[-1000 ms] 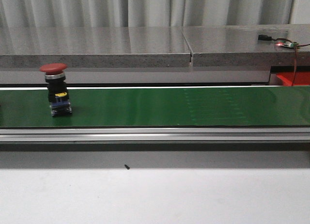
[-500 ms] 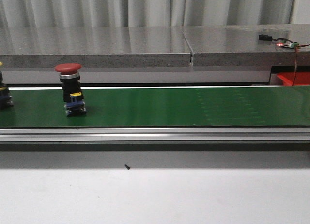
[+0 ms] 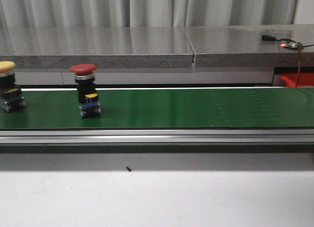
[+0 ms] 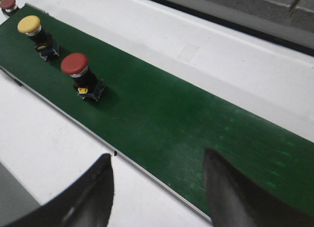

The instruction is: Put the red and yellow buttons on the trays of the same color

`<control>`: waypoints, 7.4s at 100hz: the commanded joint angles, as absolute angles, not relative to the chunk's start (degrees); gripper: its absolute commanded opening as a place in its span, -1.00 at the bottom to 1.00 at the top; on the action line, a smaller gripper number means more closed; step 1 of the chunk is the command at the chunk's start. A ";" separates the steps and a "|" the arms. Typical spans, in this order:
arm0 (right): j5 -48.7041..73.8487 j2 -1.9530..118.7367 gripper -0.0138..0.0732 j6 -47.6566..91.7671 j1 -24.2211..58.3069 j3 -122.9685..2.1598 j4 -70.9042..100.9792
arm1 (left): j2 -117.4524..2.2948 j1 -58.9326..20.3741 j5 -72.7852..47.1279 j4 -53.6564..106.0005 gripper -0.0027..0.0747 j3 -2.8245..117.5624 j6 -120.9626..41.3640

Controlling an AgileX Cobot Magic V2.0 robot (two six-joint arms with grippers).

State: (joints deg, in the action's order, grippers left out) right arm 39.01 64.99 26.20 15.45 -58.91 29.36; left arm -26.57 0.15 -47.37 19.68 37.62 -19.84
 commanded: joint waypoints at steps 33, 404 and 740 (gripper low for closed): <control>39.48 81.04 0.35 9.05 28.47 -75.54 14.99 | -26.91 -0.28 -43.65 21.32 -0.98 39.14 -19.87; 29.98 120.49 0.26 5.06 -25.93 -102.24 14.08 | -26.91 -0.28 -43.65 21.32 -0.98 39.14 -19.87; 16.42 90.92 -0.46 26.14 19.47 -62.20 21.40 | -26.91 -0.28 -43.65 21.32 -0.98 39.14 -19.87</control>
State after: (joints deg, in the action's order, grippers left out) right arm 19.44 93.12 25.79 19.39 -60.36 20.33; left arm -26.57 0.15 -47.37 19.77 37.62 -19.84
